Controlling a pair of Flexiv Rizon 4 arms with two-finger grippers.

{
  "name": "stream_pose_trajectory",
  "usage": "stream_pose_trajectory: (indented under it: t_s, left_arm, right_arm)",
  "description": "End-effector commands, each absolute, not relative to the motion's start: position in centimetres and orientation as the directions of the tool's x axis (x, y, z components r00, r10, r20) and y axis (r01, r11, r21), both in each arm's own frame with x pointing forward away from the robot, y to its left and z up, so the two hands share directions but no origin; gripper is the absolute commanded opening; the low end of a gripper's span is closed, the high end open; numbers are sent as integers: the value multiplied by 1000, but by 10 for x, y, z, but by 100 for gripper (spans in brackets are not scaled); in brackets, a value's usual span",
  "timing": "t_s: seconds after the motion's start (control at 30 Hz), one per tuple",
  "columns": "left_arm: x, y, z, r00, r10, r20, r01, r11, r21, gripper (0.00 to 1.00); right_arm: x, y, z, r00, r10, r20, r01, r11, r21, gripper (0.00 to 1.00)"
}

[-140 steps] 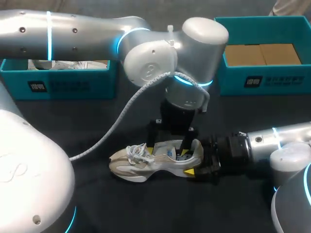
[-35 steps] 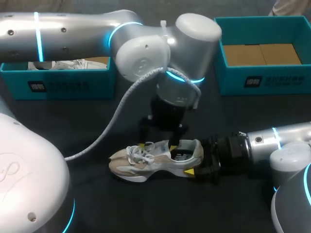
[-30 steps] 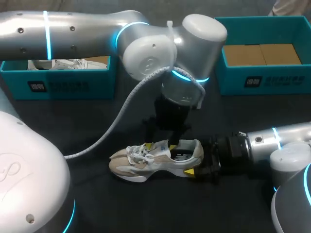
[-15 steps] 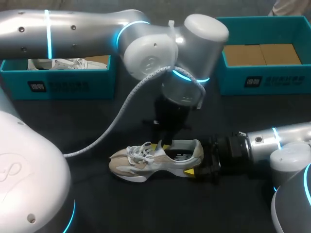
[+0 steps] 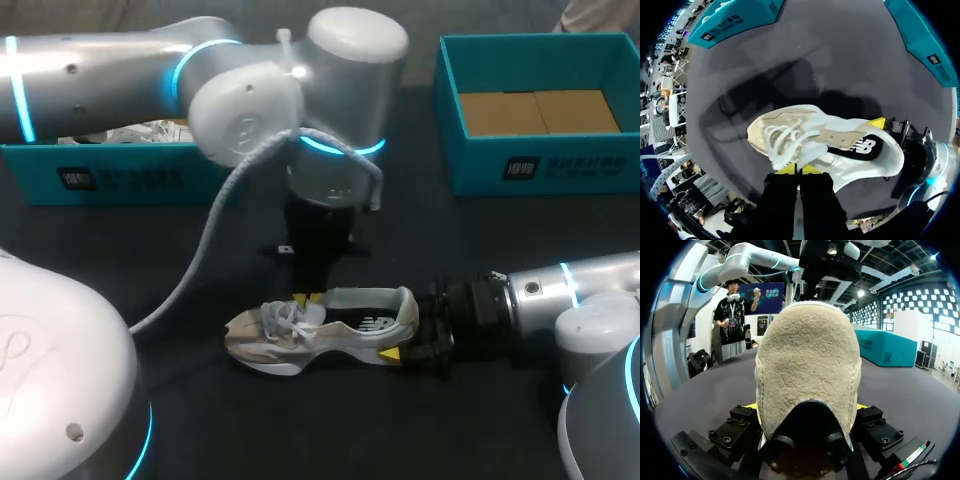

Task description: Take the shoe out of the shoebox, open the shoe tongue, remove and reinsert the insole, then place the shoe into the shoebox

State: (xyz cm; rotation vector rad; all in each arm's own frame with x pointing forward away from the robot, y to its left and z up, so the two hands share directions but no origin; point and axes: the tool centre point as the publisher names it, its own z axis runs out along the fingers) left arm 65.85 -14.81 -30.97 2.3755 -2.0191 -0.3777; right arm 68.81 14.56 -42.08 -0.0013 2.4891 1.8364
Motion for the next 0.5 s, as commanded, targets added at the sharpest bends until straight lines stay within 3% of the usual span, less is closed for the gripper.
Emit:
stream_pose_trajectory:
  t_s: [0.03, 0.5]
  left_arm:
    - [652, -118, -298, 182, -982, 59, -973, -171, 156, 0]
    - [648, -69, -292, 190, -949, 253, -972, -146, 182, 0]
  right_arm:
    - [688, 148, -422, -999, 28, -40, -29, 299, 954, 0]
    - [688, 148, -422, -999, 28, -40, -29, 299, 954, 0]
